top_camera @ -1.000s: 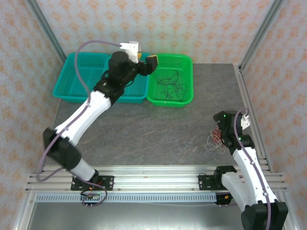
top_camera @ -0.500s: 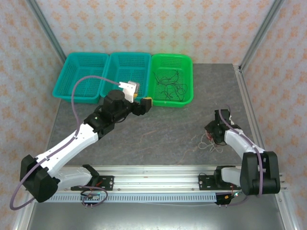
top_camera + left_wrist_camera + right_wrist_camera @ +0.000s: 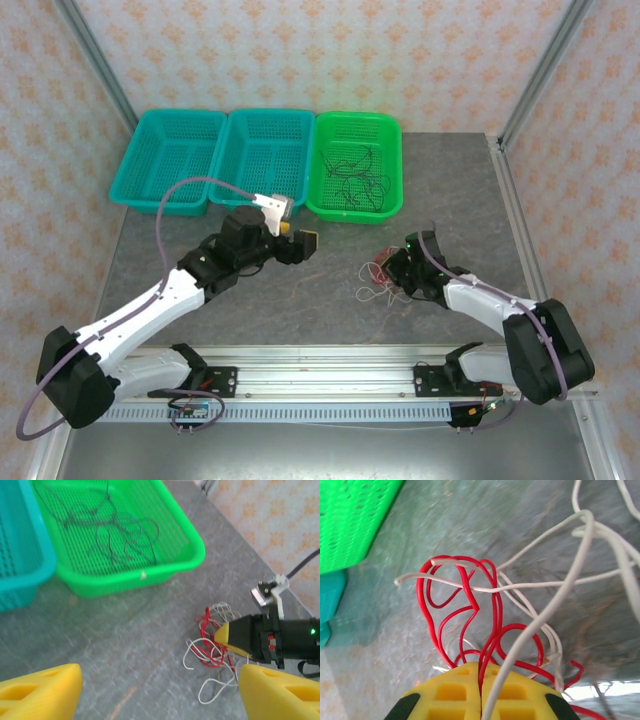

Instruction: Untangle the cables

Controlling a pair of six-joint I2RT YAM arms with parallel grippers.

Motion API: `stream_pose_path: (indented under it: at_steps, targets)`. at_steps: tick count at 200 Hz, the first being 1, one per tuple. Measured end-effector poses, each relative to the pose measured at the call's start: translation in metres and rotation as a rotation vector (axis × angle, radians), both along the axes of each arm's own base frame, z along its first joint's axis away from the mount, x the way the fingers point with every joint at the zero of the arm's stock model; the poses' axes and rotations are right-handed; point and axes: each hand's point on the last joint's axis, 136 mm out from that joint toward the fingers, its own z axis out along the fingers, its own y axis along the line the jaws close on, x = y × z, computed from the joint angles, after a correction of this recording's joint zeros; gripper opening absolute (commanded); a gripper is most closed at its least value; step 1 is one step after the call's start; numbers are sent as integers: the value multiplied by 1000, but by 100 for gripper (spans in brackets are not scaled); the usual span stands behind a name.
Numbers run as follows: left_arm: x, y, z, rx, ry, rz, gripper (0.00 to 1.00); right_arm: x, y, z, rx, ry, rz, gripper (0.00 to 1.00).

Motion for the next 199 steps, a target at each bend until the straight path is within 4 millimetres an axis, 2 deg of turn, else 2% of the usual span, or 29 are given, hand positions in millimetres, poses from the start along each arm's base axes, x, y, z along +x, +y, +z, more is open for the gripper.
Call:
stream_pose_path:
  at_steps: [44,80,98,135,161,180,199]
  targets:
    - [-11,-14,-65,63,188,-55,79,-3,26,-7,64,31,127,2]
    - [-29,-45,-125,140,320,-173,74,-4,40,-8,108,58,191,3]
    - [-35,-59,-145,161,346,-222,69,-4,43,-7,115,53,203,3]
    - [-28,-83,-163,164,342,-274,53,-4,42,-7,113,51,206,3]
    - [-23,-98,-170,177,333,-303,47,-4,43,-7,112,50,207,3]
    - [-19,-104,-174,188,331,-302,45,-4,43,-7,112,50,207,5]
    - [-7,-107,-177,211,322,-271,39,-2,43,-5,113,49,208,6]
